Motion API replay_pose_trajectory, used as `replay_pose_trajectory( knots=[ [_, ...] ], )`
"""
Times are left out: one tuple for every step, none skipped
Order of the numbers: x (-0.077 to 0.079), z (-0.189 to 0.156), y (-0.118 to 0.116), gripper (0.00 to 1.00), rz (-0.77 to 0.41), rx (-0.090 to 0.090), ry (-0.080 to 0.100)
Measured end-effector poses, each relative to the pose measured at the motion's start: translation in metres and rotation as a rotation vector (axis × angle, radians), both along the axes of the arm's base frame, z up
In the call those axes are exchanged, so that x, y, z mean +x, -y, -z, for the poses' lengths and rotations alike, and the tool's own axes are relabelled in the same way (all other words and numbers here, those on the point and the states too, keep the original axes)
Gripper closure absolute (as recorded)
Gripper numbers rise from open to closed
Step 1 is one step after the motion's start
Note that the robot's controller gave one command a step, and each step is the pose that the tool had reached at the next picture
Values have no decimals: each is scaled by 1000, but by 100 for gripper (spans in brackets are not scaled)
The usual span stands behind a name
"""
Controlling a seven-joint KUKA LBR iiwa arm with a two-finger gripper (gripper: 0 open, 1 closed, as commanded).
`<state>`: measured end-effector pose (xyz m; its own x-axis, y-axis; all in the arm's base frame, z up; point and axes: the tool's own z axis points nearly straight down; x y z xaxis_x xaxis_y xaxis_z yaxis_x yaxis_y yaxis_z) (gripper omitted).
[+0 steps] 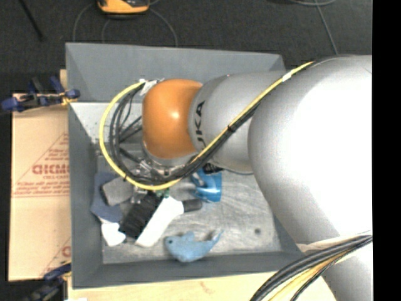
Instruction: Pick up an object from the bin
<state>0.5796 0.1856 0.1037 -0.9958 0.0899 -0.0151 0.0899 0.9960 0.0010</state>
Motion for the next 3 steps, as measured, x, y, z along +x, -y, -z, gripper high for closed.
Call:
replay_pose_trajectory(
  knots=[
    [-15, -44, 1, 100, -9, -3, -18],
    [-4, -28, -9, 0, -8, 2, -9],
    [2, 1, -13, 0, -4, 3, -6]
  ],
)
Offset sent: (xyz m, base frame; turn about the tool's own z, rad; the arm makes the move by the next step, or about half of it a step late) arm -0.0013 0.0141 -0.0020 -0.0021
